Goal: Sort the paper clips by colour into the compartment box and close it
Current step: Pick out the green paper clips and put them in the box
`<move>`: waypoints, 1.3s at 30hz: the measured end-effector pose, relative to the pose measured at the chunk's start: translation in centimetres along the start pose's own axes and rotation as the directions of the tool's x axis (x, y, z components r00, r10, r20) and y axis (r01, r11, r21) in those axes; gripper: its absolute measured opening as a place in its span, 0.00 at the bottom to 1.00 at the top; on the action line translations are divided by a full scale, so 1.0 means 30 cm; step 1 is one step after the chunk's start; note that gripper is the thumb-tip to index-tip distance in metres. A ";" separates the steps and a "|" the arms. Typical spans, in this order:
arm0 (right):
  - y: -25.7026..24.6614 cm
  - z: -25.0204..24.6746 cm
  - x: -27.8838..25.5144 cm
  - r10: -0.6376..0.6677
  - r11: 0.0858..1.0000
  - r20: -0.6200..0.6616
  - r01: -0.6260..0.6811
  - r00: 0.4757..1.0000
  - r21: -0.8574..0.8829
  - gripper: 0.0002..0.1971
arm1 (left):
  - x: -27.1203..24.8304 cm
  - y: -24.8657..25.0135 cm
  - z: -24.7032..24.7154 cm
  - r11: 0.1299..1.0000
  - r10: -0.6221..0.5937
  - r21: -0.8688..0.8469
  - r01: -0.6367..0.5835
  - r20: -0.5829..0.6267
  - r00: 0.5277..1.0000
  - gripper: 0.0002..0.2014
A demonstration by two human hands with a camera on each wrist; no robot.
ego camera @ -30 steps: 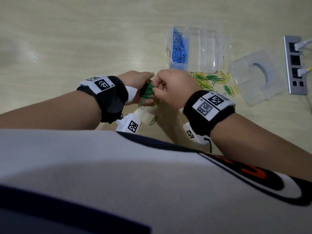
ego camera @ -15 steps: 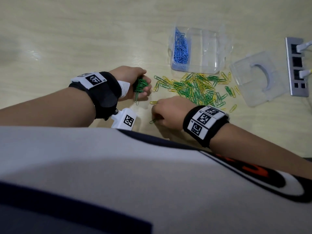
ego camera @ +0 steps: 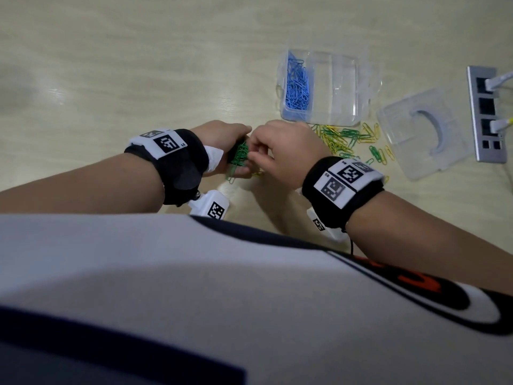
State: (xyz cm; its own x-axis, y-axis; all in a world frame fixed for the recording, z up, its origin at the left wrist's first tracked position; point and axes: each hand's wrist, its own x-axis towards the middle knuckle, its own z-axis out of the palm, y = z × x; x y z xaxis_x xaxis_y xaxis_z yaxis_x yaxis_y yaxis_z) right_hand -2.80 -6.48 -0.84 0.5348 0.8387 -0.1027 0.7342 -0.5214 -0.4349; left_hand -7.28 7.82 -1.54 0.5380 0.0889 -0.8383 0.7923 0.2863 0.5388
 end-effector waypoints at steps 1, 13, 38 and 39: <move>-0.002 -0.003 0.008 0.002 1.000 -0.009 -0.002 1.000 0.002 0.06 | -0.002 0.001 0.000 1.000 -0.002 -0.008 0.002 0.008 1.000 0.08; 0.096 0.066 0.029 0.250 0.939 0.099 -0.217 0.963 -0.267 0.09 | 0.004 0.000 -0.031 0.995 -0.044 -0.084 0.046 0.031 0.999 0.20; 0.093 0.047 0.072 0.303 0.918 0.172 -0.239 0.938 -0.316 0.13 | -0.003 0.009 -0.039 0.991 -0.056 -0.123 0.056 -0.001 0.998 0.20; 0.092 0.044 0.071 0.305 0.918 0.189 -0.236 0.934 -0.318 0.13 | -0.003 0.010 -0.039 0.991 -0.057 -0.122 0.056 -0.003 0.998 0.20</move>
State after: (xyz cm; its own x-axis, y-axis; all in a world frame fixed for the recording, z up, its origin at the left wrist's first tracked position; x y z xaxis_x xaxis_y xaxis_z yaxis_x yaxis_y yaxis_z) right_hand -0.18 -5.92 -3.45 0.6442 0.6537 -0.3971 0.6814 -0.7263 -0.0905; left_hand -7.43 9.01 -1.40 0.4909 0.0755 -0.8679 0.7805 0.4046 0.4766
